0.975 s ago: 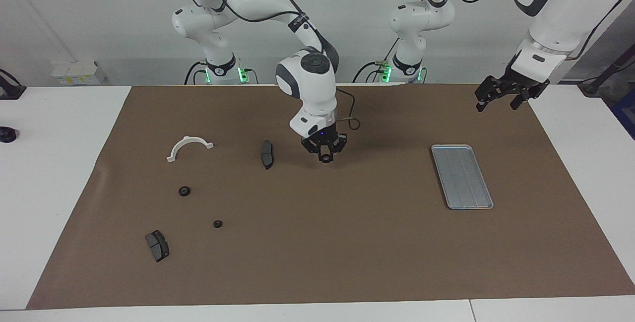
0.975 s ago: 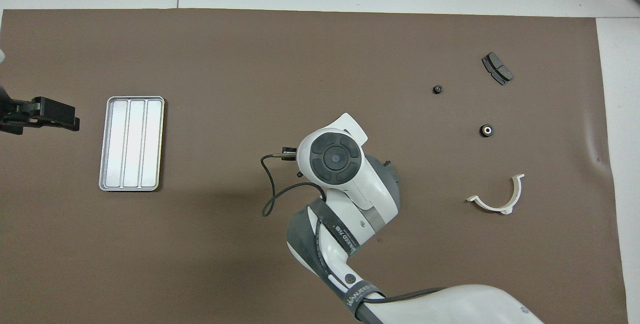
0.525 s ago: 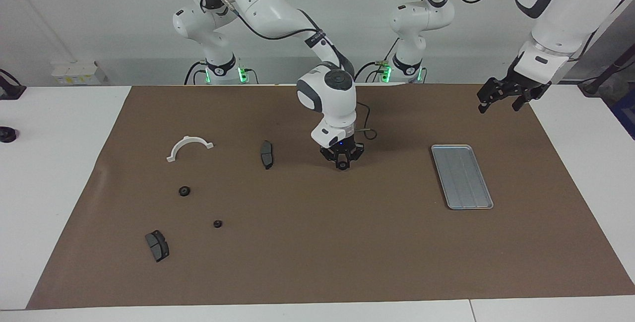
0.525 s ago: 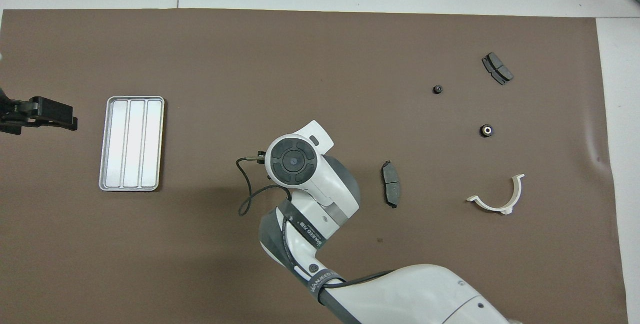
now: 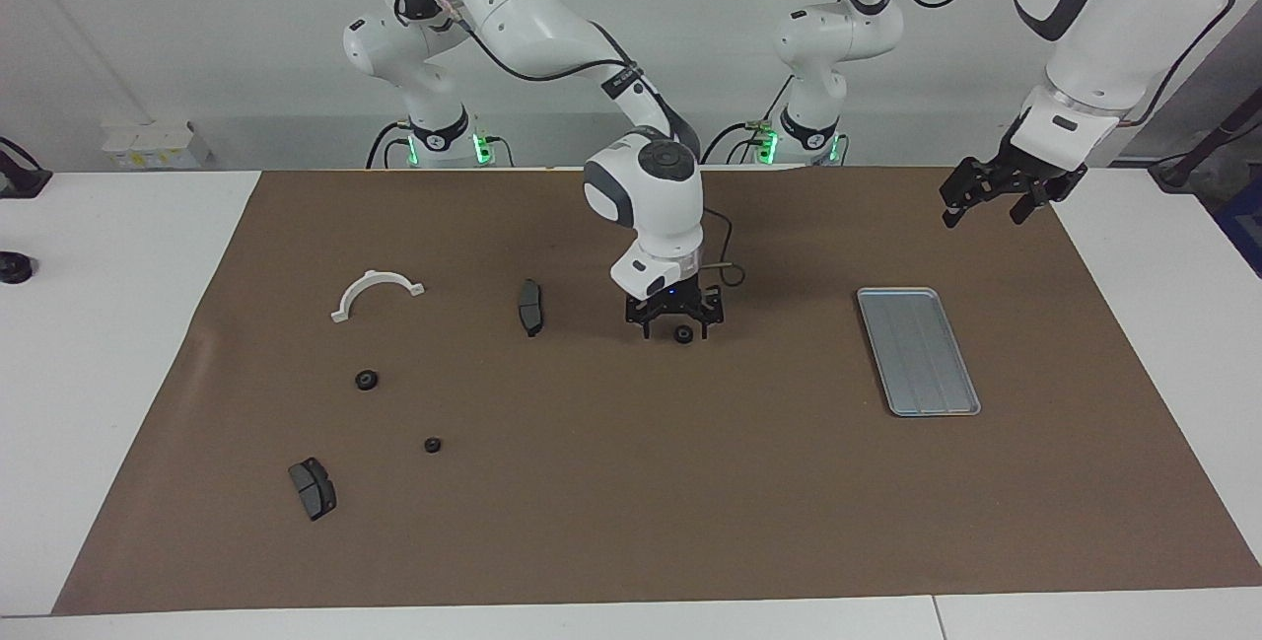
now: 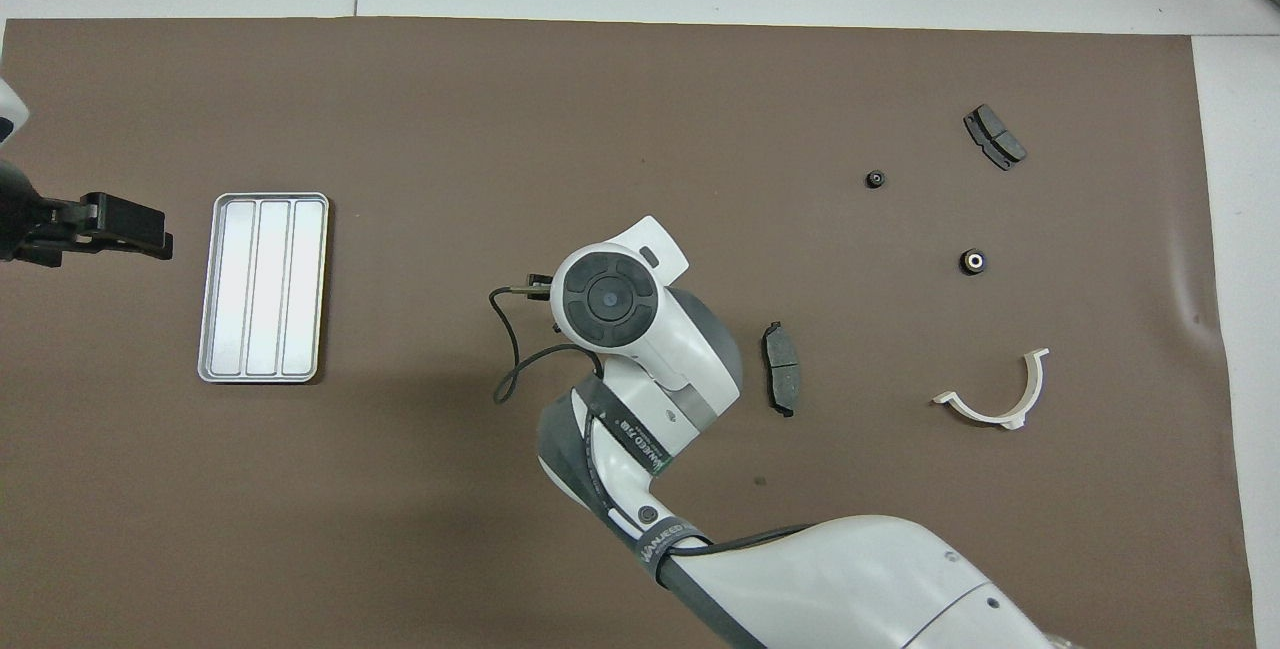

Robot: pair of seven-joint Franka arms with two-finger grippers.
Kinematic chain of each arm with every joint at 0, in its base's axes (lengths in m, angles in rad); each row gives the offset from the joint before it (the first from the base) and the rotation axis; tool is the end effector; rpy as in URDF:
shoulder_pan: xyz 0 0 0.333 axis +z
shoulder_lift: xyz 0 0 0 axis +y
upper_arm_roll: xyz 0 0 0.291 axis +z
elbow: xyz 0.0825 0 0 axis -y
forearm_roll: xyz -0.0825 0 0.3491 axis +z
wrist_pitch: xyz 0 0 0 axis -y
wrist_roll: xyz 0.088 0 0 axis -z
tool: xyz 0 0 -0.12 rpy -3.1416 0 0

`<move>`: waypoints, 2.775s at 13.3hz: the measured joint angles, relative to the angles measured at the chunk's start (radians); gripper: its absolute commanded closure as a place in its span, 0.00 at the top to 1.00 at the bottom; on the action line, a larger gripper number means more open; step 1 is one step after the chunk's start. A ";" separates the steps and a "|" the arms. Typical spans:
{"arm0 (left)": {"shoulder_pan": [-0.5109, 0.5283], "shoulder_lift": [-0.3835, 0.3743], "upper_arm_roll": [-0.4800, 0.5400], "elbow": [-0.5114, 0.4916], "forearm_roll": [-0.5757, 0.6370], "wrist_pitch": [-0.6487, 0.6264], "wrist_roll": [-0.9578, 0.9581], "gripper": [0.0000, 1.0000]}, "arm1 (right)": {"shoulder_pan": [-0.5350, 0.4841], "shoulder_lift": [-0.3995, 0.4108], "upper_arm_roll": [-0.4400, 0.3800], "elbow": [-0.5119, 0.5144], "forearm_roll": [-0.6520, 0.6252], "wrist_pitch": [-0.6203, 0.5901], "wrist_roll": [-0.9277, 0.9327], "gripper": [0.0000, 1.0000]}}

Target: Pick bearing gear from pile to tray

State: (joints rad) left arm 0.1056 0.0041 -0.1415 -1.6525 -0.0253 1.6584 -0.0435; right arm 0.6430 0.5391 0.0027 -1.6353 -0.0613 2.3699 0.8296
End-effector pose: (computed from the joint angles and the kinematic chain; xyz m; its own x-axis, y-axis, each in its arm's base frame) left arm 0.5264 -0.0216 0.5562 1.0000 0.0098 0.0007 0.0098 -0.9996 0.0258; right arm 0.5313 0.3984 0.3096 0.9743 -0.1513 0.1666 -0.1342 -0.9849 -0.1094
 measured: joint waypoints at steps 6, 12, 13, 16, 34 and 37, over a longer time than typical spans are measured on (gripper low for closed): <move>-0.222 0.076 -0.010 -0.003 -0.001 0.106 -0.266 1.00 | -0.296 -0.180 -0.001 -0.122 -0.002 -0.026 -0.352 1.00; -0.395 0.218 -0.011 -0.010 -0.001 0.296 -0.440 1.00 | -0.545 -0.289 0.000 -0.248 0.000 -0.060 -0.731 1.00; -0.418 0.243 -0.011 -0.013 -0.001 0.314 -0.454 1.00 | -0.576 -0.290 0.000 -0.254 0.000 -0.060 -0.771 1.00; -0.496 0.333 -0.010 -0.024 0.003 0.407 -0.527 1.00 | -0.637 -0.289 0.000 -0.273 0.000 -0.056 -0.841 1.00; -0.596 0.411 -0.003 -0.235 0.041 0.676 -0.551 0.46 | -0.698 -0.200 0.016 -0.386 0.034 0.050 -0.976 0.26; -0.595 0.398 0.003 -0.248 0.046 0.678 -0.549 0.14 | -0.698 -0.205 0.018 -0.384 0.039 0.050 -0.973 0.02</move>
State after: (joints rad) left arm -0.4892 0.4026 -0.1384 -1.9002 0.0207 2.3360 -0.5925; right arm -0.0545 0.3343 0.0211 -2.0192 -0.0223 2.4197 -0.1438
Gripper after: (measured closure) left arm 0.564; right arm 0.652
